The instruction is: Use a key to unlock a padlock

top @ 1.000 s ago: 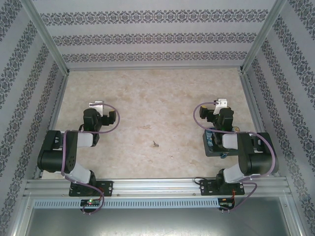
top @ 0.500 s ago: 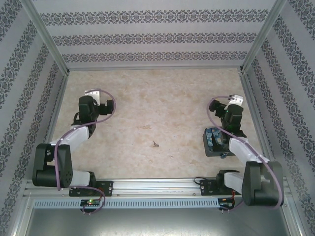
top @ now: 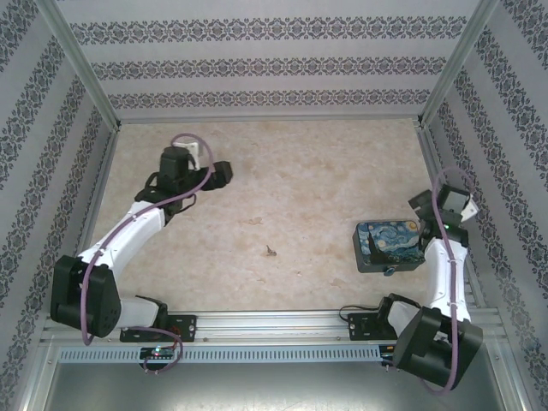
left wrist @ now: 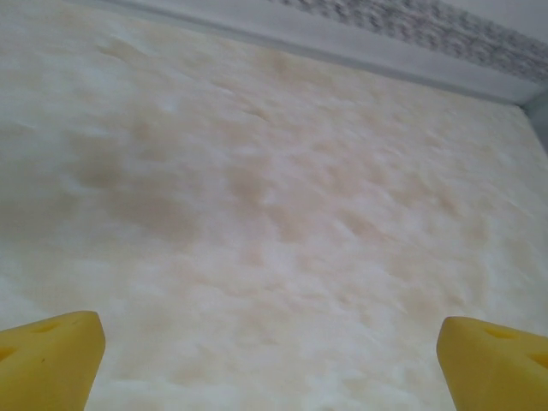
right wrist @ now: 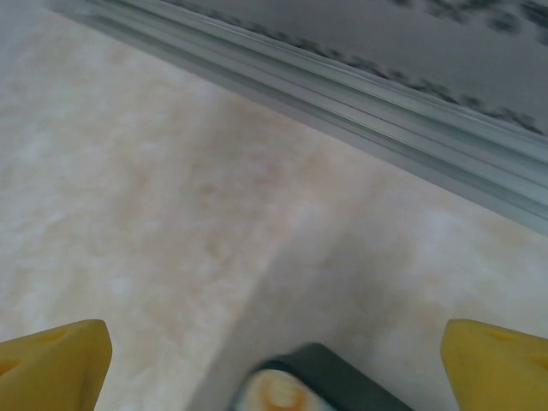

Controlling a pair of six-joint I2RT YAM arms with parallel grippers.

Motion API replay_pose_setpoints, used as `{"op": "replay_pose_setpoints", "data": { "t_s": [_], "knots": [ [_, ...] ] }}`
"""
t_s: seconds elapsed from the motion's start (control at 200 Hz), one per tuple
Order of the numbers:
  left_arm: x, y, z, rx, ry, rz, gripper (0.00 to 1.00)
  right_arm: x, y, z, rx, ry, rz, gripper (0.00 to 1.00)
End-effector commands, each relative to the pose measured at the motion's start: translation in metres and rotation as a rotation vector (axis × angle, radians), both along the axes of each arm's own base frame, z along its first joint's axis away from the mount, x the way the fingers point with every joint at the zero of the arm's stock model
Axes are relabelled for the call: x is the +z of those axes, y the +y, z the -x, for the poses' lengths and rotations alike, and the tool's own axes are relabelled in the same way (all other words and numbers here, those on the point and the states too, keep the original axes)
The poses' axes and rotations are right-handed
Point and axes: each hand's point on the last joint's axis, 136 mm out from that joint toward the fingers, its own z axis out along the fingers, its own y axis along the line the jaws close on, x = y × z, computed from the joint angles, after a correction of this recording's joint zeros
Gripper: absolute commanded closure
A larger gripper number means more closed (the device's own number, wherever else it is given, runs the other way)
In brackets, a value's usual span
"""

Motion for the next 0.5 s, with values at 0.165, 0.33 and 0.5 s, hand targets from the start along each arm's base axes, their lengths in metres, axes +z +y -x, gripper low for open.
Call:
{"op": "replay_pose_setpoints", "data": {
  "t_s": [0.165, 0.33, 0.5],
  "knots": [
    [-0.002, -0.085, 0.020, -0.120, 0.109, 0.037, 0.00, -0.050, 0.017, 0.028, -0.021, 0.128, -0.189, 0.02],
    [0.002, -0.104, 0.022, -0.134, 0.120, 0.032, 0.00, -0.059, 0.035, 0.028, 0.052, 0.129, -0.233, 0.02],
    [0.003, -0.110, 0.024, -0.121, 0.145, 0.072, 0.00, -0.059, 0.072, 0.025, 0.134, 0.091, -0.261, 0.03]
  ]
}}
